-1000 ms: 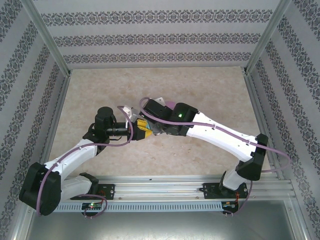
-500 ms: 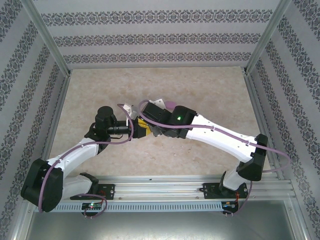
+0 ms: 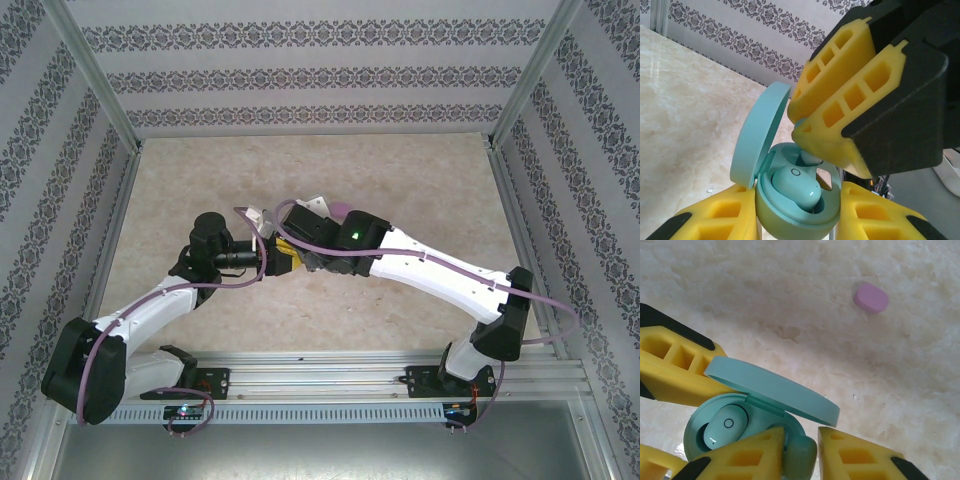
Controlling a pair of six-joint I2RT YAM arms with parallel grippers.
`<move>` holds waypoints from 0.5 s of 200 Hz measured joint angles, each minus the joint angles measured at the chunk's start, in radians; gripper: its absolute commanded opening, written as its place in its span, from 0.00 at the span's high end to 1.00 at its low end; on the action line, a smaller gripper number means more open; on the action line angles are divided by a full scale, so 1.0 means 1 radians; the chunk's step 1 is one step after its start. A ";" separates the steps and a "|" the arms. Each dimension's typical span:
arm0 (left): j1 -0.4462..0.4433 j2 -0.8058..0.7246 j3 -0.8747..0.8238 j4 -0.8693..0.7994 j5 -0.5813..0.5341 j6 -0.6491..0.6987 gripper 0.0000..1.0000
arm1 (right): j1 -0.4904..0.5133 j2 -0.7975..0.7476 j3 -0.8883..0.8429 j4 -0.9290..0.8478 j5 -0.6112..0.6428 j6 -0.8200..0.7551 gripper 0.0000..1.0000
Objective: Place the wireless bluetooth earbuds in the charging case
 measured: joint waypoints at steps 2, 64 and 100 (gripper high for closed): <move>0.000 0.000 0.000 -0.001 0.000 0.000 0.94 | 0.000 0.000 0.000 -0.001 0.001 -0.003 0.69; 0.000 0.000 0.000 -0.010 0.009 0.000 0.93 | -0.002 -0.002 0.004 -0.021 0.000 -0.002 0.61; 0.000 -0.004 0.002 -0.009 0.011 0.000 0.94 | -0.002 -0.018 0.004 -0.014 -0.021 0.011 0.59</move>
